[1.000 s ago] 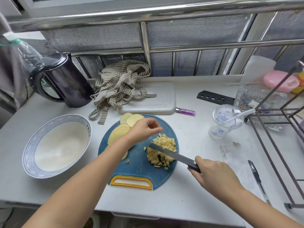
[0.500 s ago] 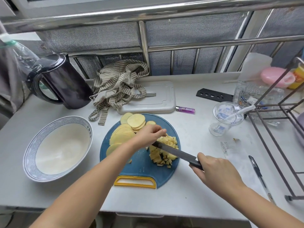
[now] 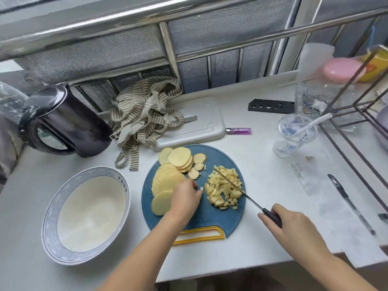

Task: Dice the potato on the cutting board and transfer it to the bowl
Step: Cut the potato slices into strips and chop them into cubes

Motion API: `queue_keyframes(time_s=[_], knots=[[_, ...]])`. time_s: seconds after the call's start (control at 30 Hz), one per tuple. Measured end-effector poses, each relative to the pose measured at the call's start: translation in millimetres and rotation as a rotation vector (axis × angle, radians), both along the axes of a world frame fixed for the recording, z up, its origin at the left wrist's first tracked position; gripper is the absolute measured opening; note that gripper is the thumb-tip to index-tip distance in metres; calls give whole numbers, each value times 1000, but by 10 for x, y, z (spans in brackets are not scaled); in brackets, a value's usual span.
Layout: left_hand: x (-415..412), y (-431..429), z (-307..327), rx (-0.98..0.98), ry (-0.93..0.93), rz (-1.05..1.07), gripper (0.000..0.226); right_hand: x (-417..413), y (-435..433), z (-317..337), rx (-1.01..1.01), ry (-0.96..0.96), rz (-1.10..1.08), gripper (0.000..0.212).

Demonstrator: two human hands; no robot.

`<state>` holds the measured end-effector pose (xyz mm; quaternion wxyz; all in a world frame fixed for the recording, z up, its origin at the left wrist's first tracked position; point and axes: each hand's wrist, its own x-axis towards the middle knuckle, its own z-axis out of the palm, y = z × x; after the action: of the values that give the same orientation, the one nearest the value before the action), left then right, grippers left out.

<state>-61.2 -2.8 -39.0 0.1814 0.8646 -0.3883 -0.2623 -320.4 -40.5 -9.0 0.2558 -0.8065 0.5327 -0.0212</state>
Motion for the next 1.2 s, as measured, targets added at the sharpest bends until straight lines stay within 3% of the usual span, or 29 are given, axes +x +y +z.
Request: queue_keyframes(time_s=[0.27,0.47,0.6,0.73,0.97,1.2], knots=[[66,-202,-28,39,-68,-99,10,136,246,-76,11,-87,-127,38],[12,-154,-81,-126,12,-157,15,265,370,-59,71,-96,-109,39],[-45,2,-132,-232,106,-94,27,362,404,-16,90,-105,-53,36],[-94,136,-196,-281,142,-76,24,401,374,-30,59,-87,0,34],[-85,19,-183,-203,63,-64,15,367,292,-155,-25,-135,-16,45],[-54,0,-185,-186,45,-98,24,338,300,-168,-22,-133,-1,44]])
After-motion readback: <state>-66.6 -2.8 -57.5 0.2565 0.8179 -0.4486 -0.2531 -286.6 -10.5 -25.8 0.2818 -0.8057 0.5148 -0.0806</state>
